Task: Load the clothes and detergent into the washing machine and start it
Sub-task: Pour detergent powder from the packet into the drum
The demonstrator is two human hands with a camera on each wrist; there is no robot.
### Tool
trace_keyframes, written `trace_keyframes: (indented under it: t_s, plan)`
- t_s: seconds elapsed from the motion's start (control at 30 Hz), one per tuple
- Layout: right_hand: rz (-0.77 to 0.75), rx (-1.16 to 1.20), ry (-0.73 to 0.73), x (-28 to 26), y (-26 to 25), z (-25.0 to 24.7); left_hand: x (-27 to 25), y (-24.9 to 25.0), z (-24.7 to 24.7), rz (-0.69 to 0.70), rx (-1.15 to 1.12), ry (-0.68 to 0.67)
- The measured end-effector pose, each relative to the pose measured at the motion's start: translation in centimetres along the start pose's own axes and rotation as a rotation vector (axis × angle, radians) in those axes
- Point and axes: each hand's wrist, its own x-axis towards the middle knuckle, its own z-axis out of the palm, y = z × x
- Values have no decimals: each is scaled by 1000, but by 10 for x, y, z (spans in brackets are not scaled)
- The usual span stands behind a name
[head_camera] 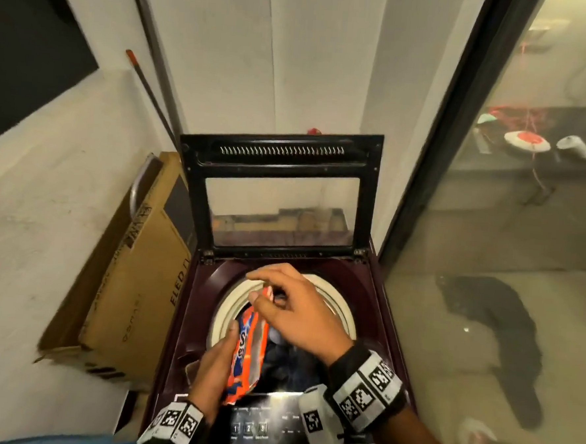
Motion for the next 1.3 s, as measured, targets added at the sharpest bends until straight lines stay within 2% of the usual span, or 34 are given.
trace_keyframes:
  t_s: [0.07,0.13,0.17,0.27,0.43,0.53,0.83,1.0,1.13,1.2,1.3]
  plan:
    - [-44,-118,51,-3,4,13,8,-7,-1,-22,-110,-2]
    - [-3,-108,104,-10,4,27,14,-15,-6,-85,-190,-7]
    - [29,-88,111,-12,1,34,18,-19,-8,-119,-245,-53]
    - [69,-55,52,-21,-14,48,19,-18,-12,-217,-381,-113]
    - [89,-211,130,-15,-14,54,31,-14,-22,-246,-388,-151]
    - [124,-285,197,-15,-10,56,27,-7,-18,-240,-375,-235]
    - [188,-234,286,-19,-10,50,25,-4,-22,-306,-267,-294]
    - [157,-318,376,-22,-10,42,28,1,-17,-290,-241,-305]
    - [112,-294,437,-27,-8,36,31,1,-8,-275,-261,-271]
    - [126,-305,440,-31,-10,31,31,1,-2,-275,-301,-262]
    - [150,-321,323,-36,-14,22,28,3,8,-250,-396,-279]
